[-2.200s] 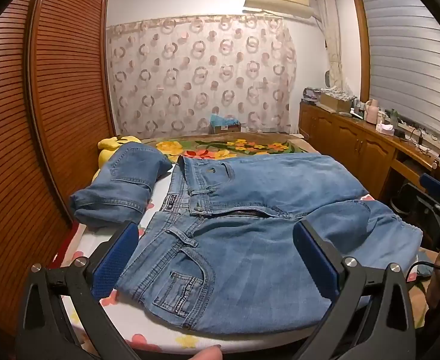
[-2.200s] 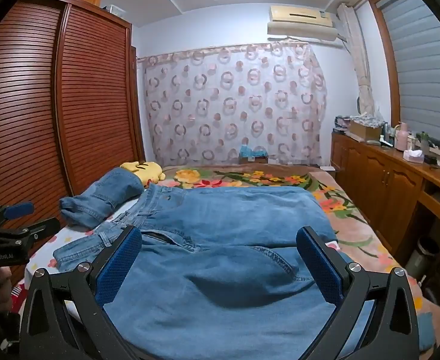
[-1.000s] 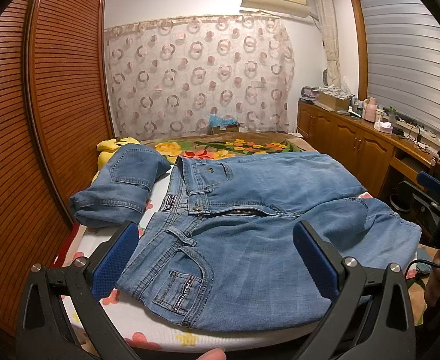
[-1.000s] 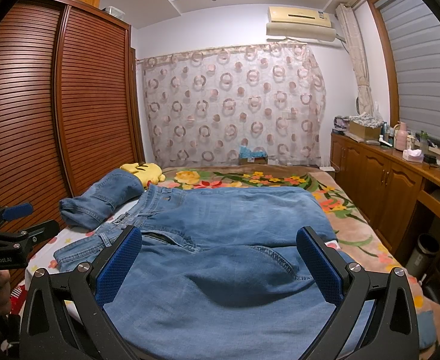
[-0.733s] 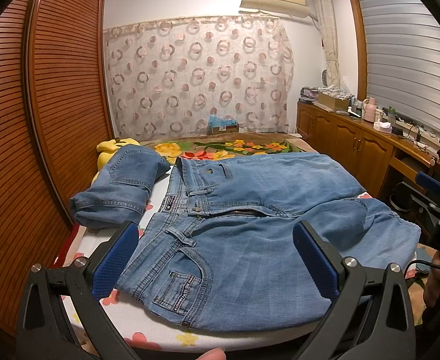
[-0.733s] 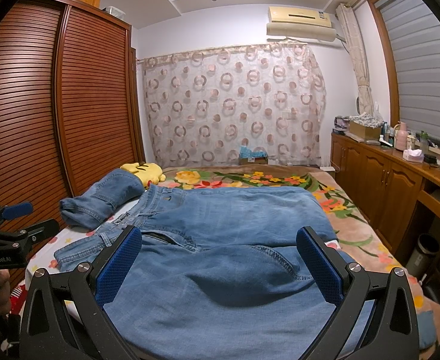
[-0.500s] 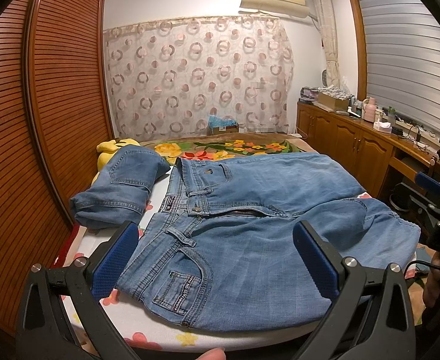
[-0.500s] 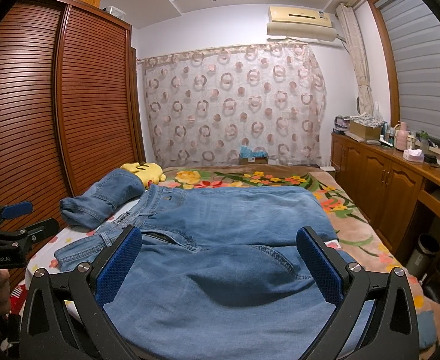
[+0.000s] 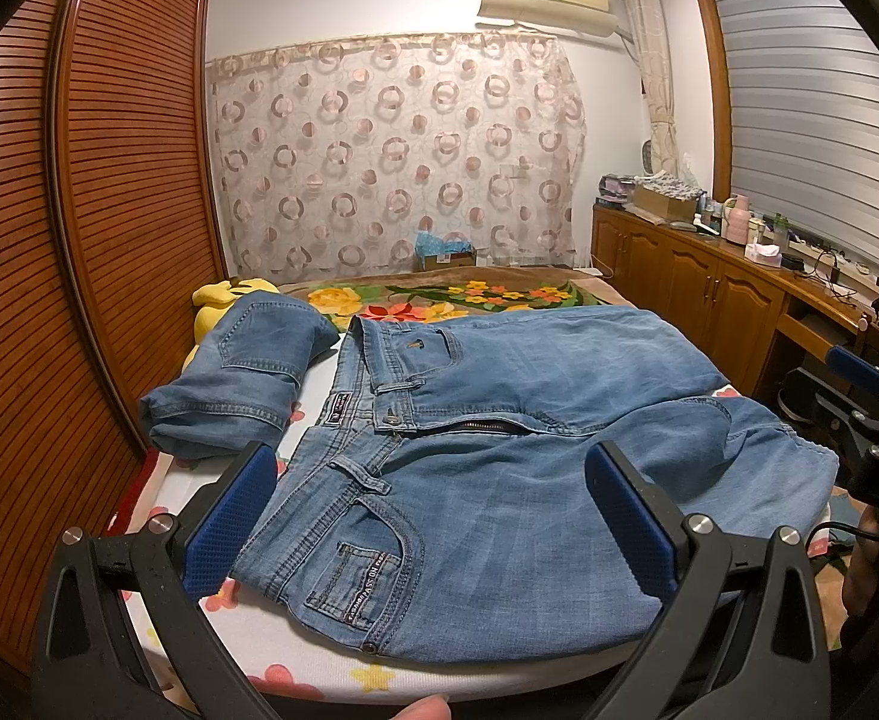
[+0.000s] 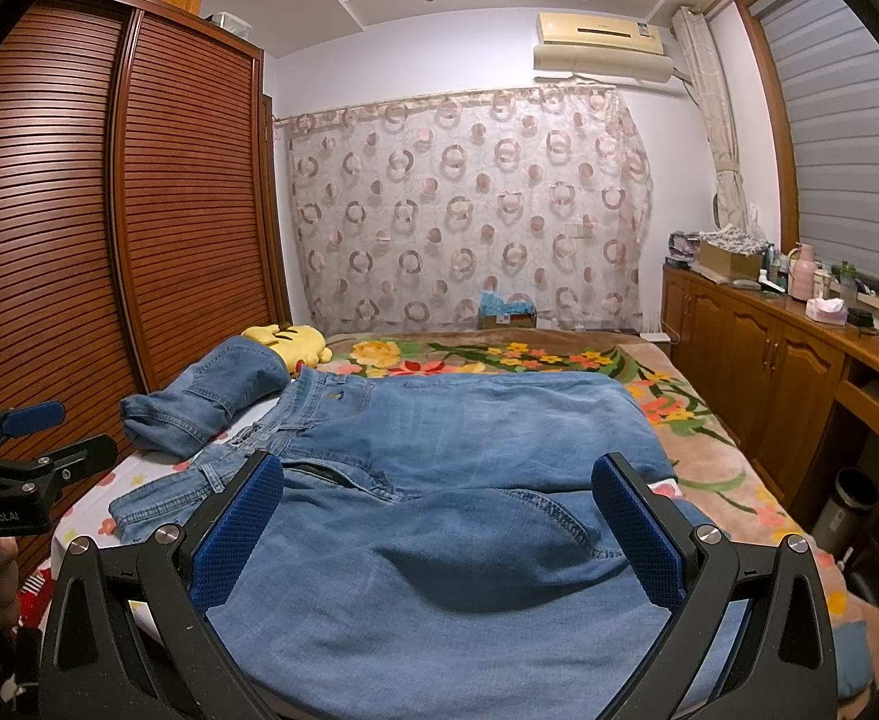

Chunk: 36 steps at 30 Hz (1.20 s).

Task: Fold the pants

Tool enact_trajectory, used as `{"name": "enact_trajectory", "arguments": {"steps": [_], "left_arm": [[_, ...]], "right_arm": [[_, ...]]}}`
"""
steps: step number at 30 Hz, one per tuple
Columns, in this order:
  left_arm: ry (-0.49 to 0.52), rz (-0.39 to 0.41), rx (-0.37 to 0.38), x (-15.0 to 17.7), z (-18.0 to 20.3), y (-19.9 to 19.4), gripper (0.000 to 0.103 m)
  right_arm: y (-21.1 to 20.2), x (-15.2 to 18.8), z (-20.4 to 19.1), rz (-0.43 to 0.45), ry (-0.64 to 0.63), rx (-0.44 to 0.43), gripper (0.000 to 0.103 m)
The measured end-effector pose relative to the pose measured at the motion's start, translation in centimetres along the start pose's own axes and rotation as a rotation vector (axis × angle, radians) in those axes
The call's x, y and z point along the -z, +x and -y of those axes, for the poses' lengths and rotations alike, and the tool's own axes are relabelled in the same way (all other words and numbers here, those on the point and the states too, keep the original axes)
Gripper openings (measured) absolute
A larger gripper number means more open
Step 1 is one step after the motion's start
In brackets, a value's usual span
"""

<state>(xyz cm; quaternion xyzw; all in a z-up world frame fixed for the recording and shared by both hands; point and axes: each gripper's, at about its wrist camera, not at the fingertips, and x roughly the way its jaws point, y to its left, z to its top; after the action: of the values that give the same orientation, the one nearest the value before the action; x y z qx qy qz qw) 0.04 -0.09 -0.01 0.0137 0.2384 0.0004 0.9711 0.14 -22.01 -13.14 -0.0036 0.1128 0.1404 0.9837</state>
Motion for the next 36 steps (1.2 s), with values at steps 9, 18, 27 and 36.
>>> {"name": "enact_trajectory", "arguments": {"steps": [9, 18, 27, 36], "left_arm": [[0.000, 0.001, 0.000, 0.0, 0.0, 0.0, 0.103], [0.000, 0.001, 0.000, 0.0, 0.0, 0.0, 0.103], [-0.001, -0.003, -0.001, 0.0, 0.0, 0.0, 0.103], [-0.011, -0.029, 0.002, 0.8, -0.2, 1.3, 0.103]], "right_arm": [[0.1, 0.1, -0.1, -0.003, 0.001, -0.001, 0.103], [0.1, 0.1, -0.1, -0.002, 0.000, -0.001, 0.103], [0.1, 0.2, -0.2, -0.004, -0.001, -0.001, 0.103], [0.7, 0.5, -0.1, -0.034, -0.002, -0.015, 0.103]]}}
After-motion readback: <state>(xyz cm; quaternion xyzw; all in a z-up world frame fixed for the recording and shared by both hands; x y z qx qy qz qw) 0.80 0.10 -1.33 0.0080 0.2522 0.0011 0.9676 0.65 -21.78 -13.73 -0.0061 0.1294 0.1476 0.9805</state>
